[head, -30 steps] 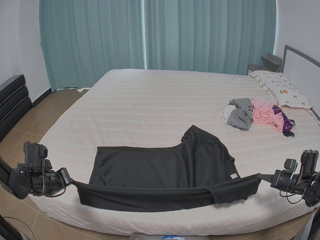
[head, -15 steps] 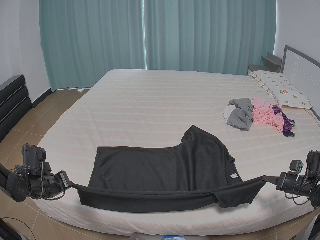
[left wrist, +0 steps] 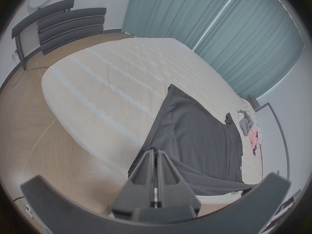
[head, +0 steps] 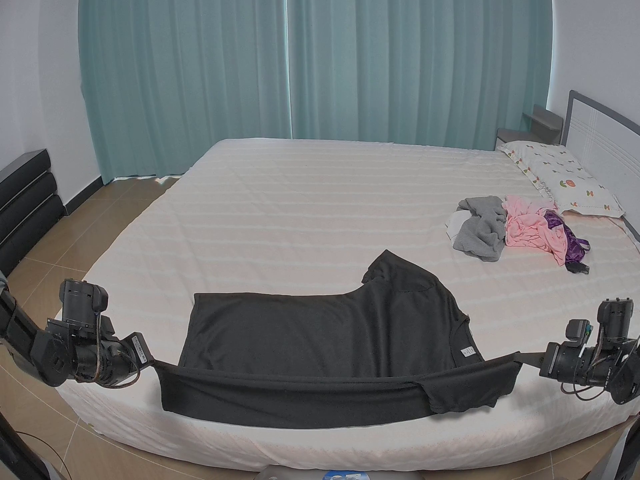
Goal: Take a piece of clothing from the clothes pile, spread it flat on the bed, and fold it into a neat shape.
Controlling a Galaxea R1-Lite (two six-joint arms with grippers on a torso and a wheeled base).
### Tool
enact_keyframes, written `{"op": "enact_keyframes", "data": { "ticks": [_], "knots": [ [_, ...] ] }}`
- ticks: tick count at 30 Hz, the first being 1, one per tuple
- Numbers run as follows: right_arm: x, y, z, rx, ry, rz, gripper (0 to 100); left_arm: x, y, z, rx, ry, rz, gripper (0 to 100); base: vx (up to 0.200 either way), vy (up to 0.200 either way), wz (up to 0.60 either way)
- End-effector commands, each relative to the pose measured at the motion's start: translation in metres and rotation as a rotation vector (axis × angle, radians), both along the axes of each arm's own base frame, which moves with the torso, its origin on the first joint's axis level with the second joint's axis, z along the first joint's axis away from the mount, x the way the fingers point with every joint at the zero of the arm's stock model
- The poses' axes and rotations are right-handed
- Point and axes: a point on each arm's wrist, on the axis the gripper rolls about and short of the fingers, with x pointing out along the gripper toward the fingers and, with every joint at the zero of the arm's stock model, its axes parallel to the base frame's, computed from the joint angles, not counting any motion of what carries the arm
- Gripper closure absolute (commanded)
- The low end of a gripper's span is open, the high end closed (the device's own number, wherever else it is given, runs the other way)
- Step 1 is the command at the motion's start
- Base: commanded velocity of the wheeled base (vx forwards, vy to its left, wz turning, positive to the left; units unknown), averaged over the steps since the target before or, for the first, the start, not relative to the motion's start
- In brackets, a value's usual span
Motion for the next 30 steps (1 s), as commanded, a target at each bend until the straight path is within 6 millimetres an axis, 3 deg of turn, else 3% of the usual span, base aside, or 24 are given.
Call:
{"op": "enact_keyframes", "data": {
  "ticks": [1, 13, 22, 30],
  "knots": [
    [0.024, 0.002, -0.020, 0.000, 0.061, 0.015, 100, 0.020, 0.000, -0.015, 0.000, 0.044, 0.001, 100, 0.000, 0.000, 0.00],
    [0.073, 0.007, -0.051, -0.038, 0.091, 0.006, 100, 0.060, 0.000, -0.048, -0.005, 0.100, 0.005, 100, 0.000, 0.000, 0.00],
    [0.085, 0.008, -0.064, -0.034, 0.109, 0.012, 100, 0.074, 0.000, -0.066, -0.008, 0.131, 0.006, 100, 0.000, 0.000, 0.00],
    [0.089, 0.008, -0.069, -0.033, 0.118, 0.012, 100, 0.077, 0.000, -0.070, -0.007, 0.135, 0.004, 100, 0.000, 0.000, 0.00]
  ]
}}
